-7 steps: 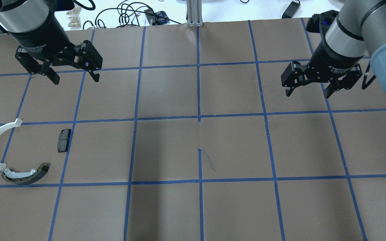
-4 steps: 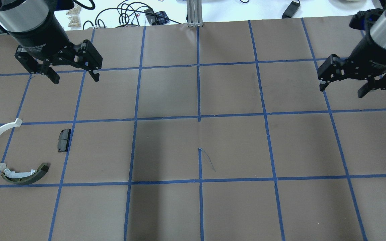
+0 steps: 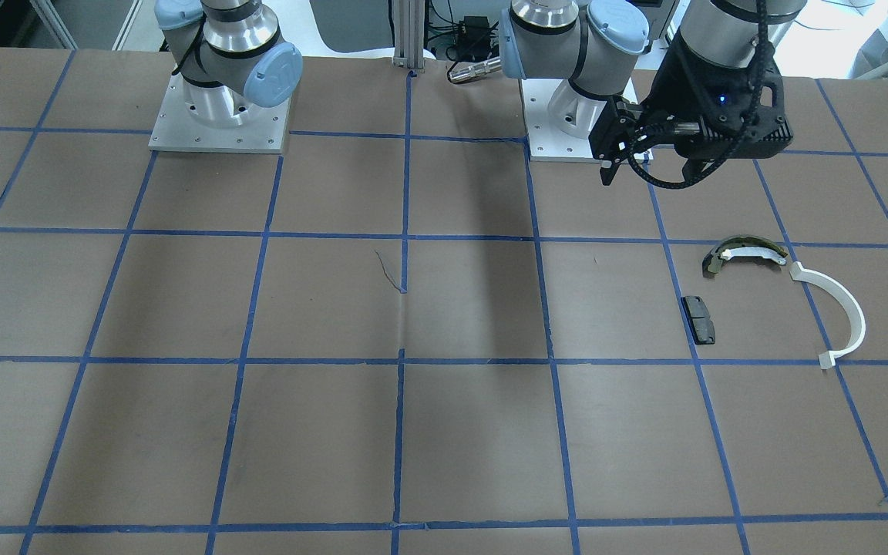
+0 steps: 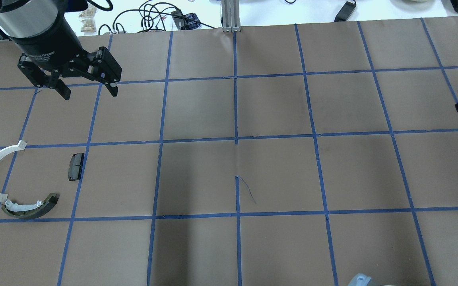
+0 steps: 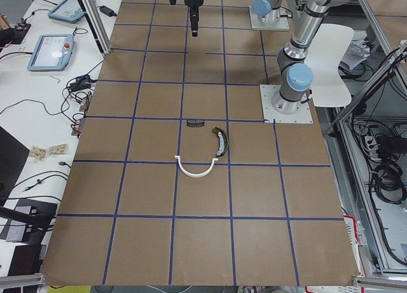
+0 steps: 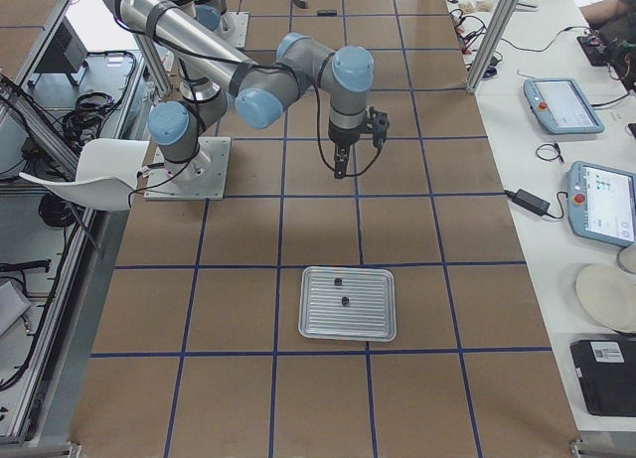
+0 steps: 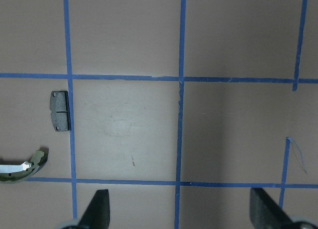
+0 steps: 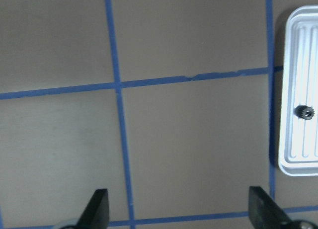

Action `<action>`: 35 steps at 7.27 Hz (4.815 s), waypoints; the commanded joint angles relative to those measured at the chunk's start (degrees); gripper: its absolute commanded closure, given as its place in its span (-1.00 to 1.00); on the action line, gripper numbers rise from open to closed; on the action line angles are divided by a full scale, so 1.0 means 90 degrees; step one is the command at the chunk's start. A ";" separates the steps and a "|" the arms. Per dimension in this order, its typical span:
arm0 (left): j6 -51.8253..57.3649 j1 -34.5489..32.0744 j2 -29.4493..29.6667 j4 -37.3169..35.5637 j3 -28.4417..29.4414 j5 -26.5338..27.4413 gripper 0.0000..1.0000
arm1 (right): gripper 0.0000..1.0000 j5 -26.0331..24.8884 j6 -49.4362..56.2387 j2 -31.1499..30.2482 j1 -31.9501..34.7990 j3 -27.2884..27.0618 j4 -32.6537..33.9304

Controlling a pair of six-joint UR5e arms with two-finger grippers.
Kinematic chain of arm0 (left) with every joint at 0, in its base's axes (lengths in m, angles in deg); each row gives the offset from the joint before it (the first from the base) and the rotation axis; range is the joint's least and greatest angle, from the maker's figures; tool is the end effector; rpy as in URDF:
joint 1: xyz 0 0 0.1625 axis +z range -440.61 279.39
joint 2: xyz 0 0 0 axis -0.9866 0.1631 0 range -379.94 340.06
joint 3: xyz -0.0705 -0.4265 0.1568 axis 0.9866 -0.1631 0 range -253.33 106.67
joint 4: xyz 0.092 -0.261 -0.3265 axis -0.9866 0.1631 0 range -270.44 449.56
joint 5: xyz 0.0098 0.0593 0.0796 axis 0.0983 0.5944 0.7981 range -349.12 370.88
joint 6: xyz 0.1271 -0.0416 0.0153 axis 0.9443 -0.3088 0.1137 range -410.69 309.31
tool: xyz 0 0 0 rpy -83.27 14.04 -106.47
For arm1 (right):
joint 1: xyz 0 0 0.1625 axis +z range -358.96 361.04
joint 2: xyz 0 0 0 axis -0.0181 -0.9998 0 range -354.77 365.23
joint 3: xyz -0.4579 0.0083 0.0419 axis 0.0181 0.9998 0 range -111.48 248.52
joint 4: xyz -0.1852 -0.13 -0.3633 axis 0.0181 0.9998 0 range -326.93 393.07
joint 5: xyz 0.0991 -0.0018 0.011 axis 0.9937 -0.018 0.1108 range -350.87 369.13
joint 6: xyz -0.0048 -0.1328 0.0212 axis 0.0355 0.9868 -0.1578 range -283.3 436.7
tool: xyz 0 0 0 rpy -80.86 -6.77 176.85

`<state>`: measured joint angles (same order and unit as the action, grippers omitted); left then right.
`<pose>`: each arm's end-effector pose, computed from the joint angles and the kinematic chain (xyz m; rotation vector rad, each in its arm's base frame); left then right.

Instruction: Place bearing gear from tray to pile

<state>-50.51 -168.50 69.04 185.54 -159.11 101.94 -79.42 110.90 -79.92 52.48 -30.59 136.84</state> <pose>-0.1125 -0.4993 0.5236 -0.0526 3.1229 0.0207 -0.2252 -0.5019 0.3878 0.1186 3.1170 -0.0190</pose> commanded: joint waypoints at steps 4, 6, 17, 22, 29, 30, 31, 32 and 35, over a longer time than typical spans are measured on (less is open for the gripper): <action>0.0000 0.0000 -0.0004 0.0000 0.0000 0.0000 -1.00 | -1.00 -0.0180 0.2957 0.2026 -0.1106 0.0405 0.2130; 0.0000 0.0000 -0.0004 0.0000 -0.0019 0.0000 -1.00 | -0.97 -0.0296 0.3202 0.2554 -0.1115 0.0621 0.2142; 0.0000 0.0000 0.0006 0.0000 -0.0010 0.0000 -1.00 | -0.15 -0.0786 0.3632 0.3006 -0.1340 0.0573 0.2084; 0.0000 0.0000 0.0006 0.0000 0.0019 0.0000 -1.00 | 0.59 -0.0824 0.3652 0.3133 -0.1340 0.0592 0.2035; 0.0000 -0.0010 -0.0033 0.0000 0.0020 0.0000 -1.00 | 1.00 -0.0542 0.2225 0.1232 0.0040 0.0573 0.0260; -0.0010 -0.0010 -0.0023 0.0000 0.0029 0.0000 -1.00 | 1.00 -0.0397 0.1539 0.1199 0.0559 0.0563 0.0209; 0.0000 -0.0010 -0.0014 0.0000 0.0029 0.0000 -1.00 | 1.00 -0.0144 0.0459 0.1190 0.1173 0.0553 0.0189; -0.0010 -0.0010 -0.0013 0.0000 0.0029 0.0000 -1.00 | 1.00 -0.0093 -0.0625 0.1189 0.1827 0.0544 0.0199; 0.0010 -0.0010 -0.0004 -0.0010 0.0029 0.0000 -1.00 | 1.00 0.0629 -0.3937 0.1364 0.3976 0.0486 0.0296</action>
<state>-50.46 -168.60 68.97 185.52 -158.76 101.93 -76.01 87.32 -68.45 80.53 -25.82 139.28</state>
